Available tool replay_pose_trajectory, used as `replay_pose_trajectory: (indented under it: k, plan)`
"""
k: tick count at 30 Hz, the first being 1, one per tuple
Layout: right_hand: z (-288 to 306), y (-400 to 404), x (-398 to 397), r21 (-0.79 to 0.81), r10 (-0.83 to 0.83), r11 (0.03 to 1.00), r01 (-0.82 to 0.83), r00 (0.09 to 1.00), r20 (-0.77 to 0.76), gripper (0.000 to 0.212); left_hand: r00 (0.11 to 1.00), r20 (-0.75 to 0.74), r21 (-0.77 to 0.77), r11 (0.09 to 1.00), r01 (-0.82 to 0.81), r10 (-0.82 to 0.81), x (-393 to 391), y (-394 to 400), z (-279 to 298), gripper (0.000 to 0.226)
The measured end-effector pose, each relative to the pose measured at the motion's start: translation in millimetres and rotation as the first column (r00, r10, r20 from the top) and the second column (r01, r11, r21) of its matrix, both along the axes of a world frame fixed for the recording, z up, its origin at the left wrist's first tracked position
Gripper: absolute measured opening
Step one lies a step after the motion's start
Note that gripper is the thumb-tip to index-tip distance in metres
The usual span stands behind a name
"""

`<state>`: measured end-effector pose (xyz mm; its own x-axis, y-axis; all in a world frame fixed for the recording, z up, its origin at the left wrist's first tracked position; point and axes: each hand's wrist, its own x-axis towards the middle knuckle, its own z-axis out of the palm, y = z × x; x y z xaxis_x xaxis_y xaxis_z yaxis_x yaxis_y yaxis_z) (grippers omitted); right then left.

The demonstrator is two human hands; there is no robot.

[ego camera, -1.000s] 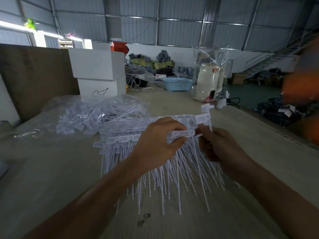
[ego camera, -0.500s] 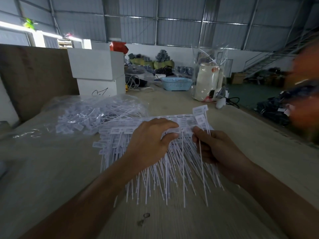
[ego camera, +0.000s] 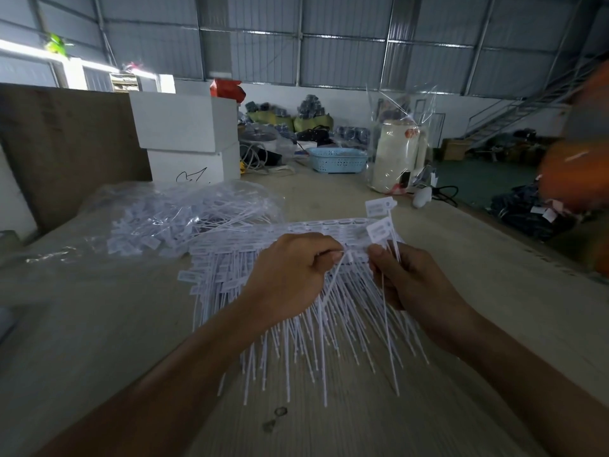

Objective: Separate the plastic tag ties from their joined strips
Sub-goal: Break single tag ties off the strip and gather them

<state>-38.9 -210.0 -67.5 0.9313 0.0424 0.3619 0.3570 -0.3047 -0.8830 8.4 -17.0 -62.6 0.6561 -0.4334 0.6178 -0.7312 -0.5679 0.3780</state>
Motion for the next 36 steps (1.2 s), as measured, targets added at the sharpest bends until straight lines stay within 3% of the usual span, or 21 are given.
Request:
replay_pose_trajectory:
  k: [4, 6, 12, 16, 23, 29, 31, 34, 36]
  plan:
    - [2, 2, -3, -0.221, -0.043, 0.97, 0.103, 0.964, 0.262, 0.03, 0.993, -0.106, -0.131, 0.991, 0.036, -0.05, 3, -1, -2, 0.023]
    - [2, 2, -2, -0.223, -0.074, 0.964, 0.144, 0.953, 0.294, 0.031, 0.99, -0.122, -0.165, 0.985, 0.043, -0.064, 3, -1, -1, 0.021]
    - [3, 1, -3, -0.011, -0.098, 0.995, 0.098, 0.995, 0.022, 0.042, 0.984, -0.118, -0.197, 0.975, 0.105, -0.13, -3, -4, 4, 0.013]
    - [5, 0, -1, 0.115, -0.145, 0.982, 0.152, 0.987, -0.063, 0.044, 0.983, -0.022, -0.208, 0.963, 0.172, -0.181, -10, -10, 7, 0.013]
    - [5, 2, 0, 0.241, -0.18, 0.95, 0.199, 0.979, -0.1, 0.039, 0.979, 0.048, -0.161, 0.966, 0.201, -0.196, -11, -13, 7, 0.016]
    - [10, -2, -3, 0.129, -0.333, 0.939, 0.319, 0.938, 0.098, 0.037, 0.974, -0.026, -0.195, 0.956, 0.217, -0.226, -14, -17, 11, 0.013]
    - [14, -8, 0, 0.168, -0.407, 0.906, 0.389, 0.909, 0.094, 0.036, 0.967, -0.027, -0.185, 0.952, 0.243, -0.252, -16, -19, 11, 0.013]
    - [24, -37, 5, 0.394, -0.535, 0.755, 0.524, 0.84, -0.092, 0.036, 0.956, -0.029, -0.122, 0.95, 0.287, -0.293, -15, -13, 7, 0.012]
    - [24, -53, 6, 0.489, -0.507, 0.703, 0.516, 0.846, -0.165, 0.035, 0.969, -0.001, -0.125, 0.961, 0.246, -0.248, -11, -8, 4, 0.014]
